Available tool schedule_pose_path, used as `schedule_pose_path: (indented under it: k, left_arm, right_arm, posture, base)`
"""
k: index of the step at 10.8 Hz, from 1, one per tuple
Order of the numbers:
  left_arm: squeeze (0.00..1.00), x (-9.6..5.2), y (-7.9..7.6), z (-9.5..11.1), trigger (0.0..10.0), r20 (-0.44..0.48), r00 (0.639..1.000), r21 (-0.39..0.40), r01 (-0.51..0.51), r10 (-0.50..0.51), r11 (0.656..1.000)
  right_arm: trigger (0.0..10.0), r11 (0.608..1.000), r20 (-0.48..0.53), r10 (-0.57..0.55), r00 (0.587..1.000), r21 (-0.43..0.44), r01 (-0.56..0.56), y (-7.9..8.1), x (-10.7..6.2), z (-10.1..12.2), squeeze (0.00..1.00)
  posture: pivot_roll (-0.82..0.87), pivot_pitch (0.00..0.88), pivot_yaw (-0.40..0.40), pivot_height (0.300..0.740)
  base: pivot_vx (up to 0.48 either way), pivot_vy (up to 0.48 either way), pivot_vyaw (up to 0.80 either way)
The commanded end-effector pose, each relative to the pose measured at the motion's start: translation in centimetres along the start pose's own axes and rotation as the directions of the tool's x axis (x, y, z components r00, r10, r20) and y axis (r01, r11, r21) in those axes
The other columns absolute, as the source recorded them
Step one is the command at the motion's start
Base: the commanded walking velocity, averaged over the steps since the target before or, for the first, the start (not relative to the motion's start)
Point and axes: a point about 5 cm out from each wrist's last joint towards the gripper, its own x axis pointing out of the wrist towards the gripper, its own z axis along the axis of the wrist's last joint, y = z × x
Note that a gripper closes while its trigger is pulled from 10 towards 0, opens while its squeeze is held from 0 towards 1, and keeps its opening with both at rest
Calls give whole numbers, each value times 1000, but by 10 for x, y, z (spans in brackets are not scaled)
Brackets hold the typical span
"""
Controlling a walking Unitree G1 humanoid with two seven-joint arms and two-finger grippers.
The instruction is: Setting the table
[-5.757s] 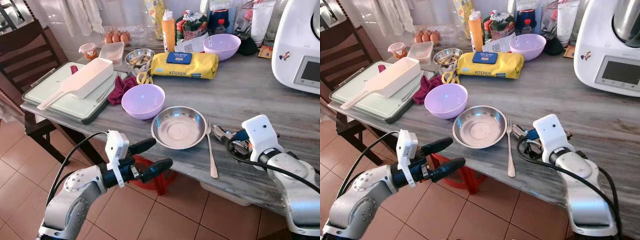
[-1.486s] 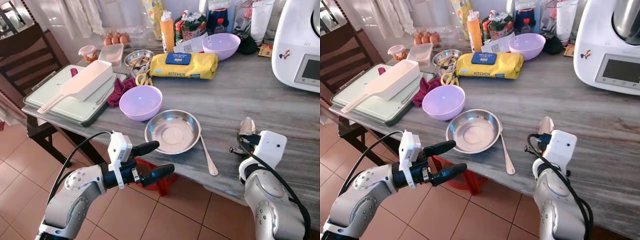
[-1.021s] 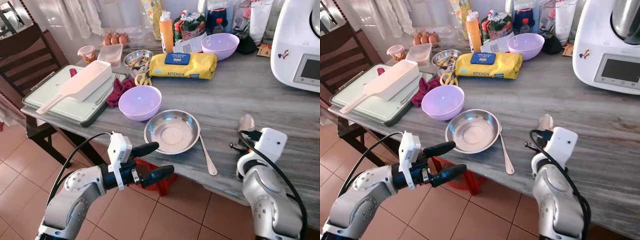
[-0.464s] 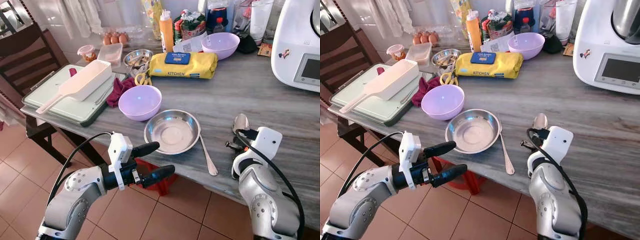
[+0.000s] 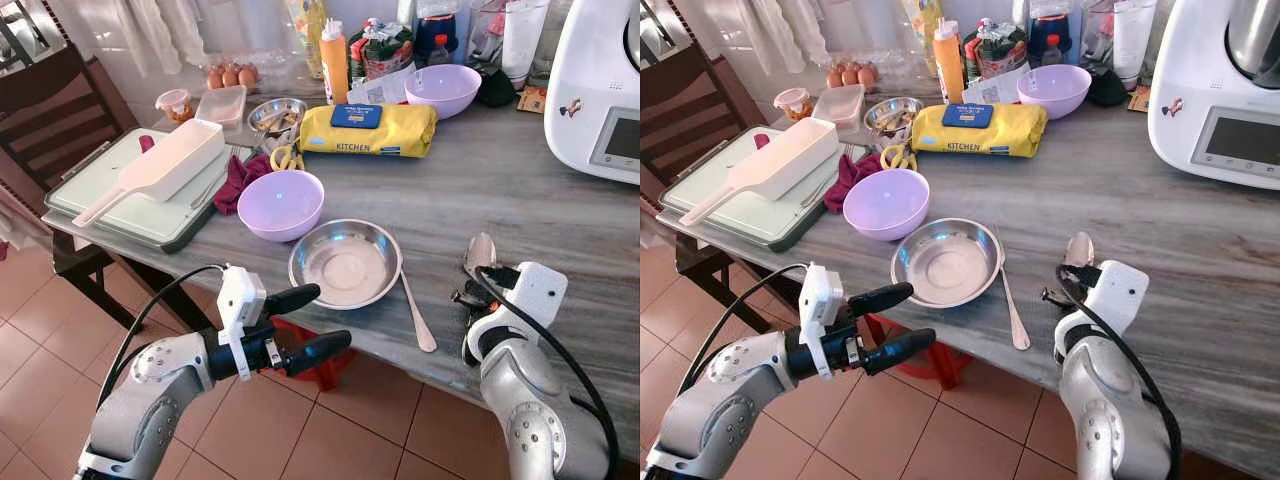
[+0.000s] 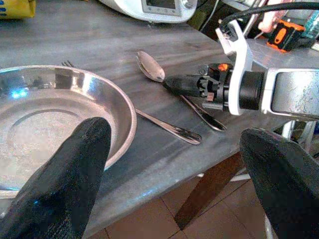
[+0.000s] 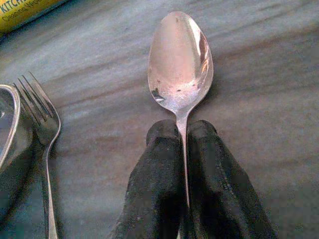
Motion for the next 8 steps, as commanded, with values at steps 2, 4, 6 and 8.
schedule_pose_path:
  k: [2,4,6,8]
  left_arm:
    - [0,-2,0,1,10000,-10,1000,5,-9,9,1000]
    - [0,-2,0,1,10000,-11,1000,7,-11,11,1000]
    - [0,-2,0,1,10000,-11,1000,5,-11,11,1000]
    - [0,-3,0,0,10000,-13,1000,6,-11,11,1000]
  right_arm:
    - [10000,998,-42,46,998,50,-44,18,-6,-10,1000]
    - [10000,999,-22,38,999,33,-37,19,-6,-7,1000]
    - [10000,998,7,56,998,11,-56,23,-7,0,1000]
    - [10000,997,46,72,996,-42,-70,29,-8,9,1000]
  posture:
    - [-125,111,163,740]
    - [-124,109,163,740]
    - [-123,108,163,740]
    - [-121,105,159,740]
  base:
    - [0,0,0]
    - [0,0,0]
    - [0,0,0]
    - [0,0,0]
